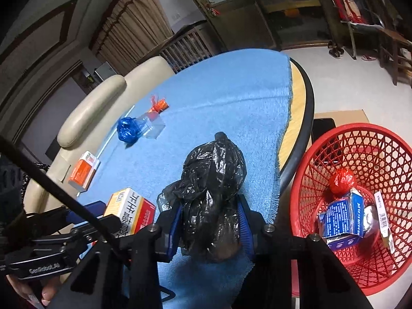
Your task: Collect trash
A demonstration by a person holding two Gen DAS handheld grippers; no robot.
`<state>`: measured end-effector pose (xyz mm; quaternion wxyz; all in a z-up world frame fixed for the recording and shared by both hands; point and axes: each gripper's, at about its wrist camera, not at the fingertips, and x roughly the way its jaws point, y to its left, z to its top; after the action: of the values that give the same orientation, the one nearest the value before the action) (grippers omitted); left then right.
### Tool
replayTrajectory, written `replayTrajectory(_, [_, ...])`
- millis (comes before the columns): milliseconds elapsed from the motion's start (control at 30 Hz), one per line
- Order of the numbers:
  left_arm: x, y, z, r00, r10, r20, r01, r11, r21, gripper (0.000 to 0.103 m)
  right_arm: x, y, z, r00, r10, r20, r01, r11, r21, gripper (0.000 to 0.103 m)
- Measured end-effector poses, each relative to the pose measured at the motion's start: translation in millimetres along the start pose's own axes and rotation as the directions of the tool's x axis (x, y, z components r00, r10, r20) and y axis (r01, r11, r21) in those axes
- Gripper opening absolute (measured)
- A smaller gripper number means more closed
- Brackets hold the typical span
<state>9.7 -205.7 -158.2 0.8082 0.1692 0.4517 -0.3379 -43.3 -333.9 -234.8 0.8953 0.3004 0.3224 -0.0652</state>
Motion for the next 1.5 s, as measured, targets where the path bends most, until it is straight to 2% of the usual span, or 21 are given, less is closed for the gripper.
replayTrajectory(33, [-1,0,1,1.000,0.005,0.004,-0.005,1.000,0.001,0.055,-3,0,0,1.000,0.000,0.008,0.000,1.000,-0.001,0.042])
replayTrajectory(67, [-2,0,2,1.000,0.009,0.008,-0.009,1.000,0.002,0.048,-7,0,0,1.000,-0.001,0.018,0.001,1.000,-0.002,0.042])
replayTrajectory(100, [-3,0,3,1.000,0.014,0.008,-0.014,1.000,0.006,0.028,-11,0,0,1.000,-0.001,0.026,0.001,1.000,0.000,0.042])
replayTrajectory(133, [-3,0,4,1.000,0.017,0.003,-0.017,1.000,0.010,0.025,-15,-1,1,0.999,0.002,0.032,-0.002,1.000,0.005,0.042])
replayTrajectory(300, [-6,1,8,0.999,0.030,0.013,-0.030,1.000,0.008,0.025,-38,-9,2,0.997,0.006,0.072,-0.008,1.000,0.029,0.041])
replayTrajectory(533, [1,6,5,1.000,0.021,-0.023,-0.021,1.000,-0.013,0.028,-55,-13,7,0.994,-0.001,0.106,-0.002,1.000,0.030,0.041])
replayTrajectory(567, [2,8,4,0.999,0.021,-0.025,-0.021,1.000,-0.014,0.033,-55,-14,8,0.994,0.002,0.107,-0.005,0.999,0.033,0.041])
replayTrajectory(667, [3,13,3,1.000,0.006,-0.022,-0.007,0.999,-0.037,0.055,-54,-15,8,0.995,0.003,0.104,-0.007,0.999,0.037,0.041])
replayTrajectory(867, [4,16,0,0.999,-0.027,-0.028,0.026,0.998,-0.056,0.063,-49,-15,6,0.996,0.010,0.086,-0.013,0.999,0.039,0.041])
replayTrajectory(1133, [5,12,-5,1.000,-0.013,-0.022,0.012,0.999,-0.035,0.062,-50,-15,5,0.996,0.009,0.088,-0.012,0.999,0.038,0.041])
replayTrajectory(1233, [4,12,-6,1.000,-0.002,-0.009,0.002,1.000,-0.026,0.048,-49,-16,5,0.996,0.013,0.084,-0.016,0.999,0.042,0.041])
replayTrajectory(1500, [4,14,-4,0.999,-0.031,-0.010,0.030,0.999,-0.037,0.048,-51,-16,4,0.996,0.013,0.087,-0.017,0.999,0.044,0.041])
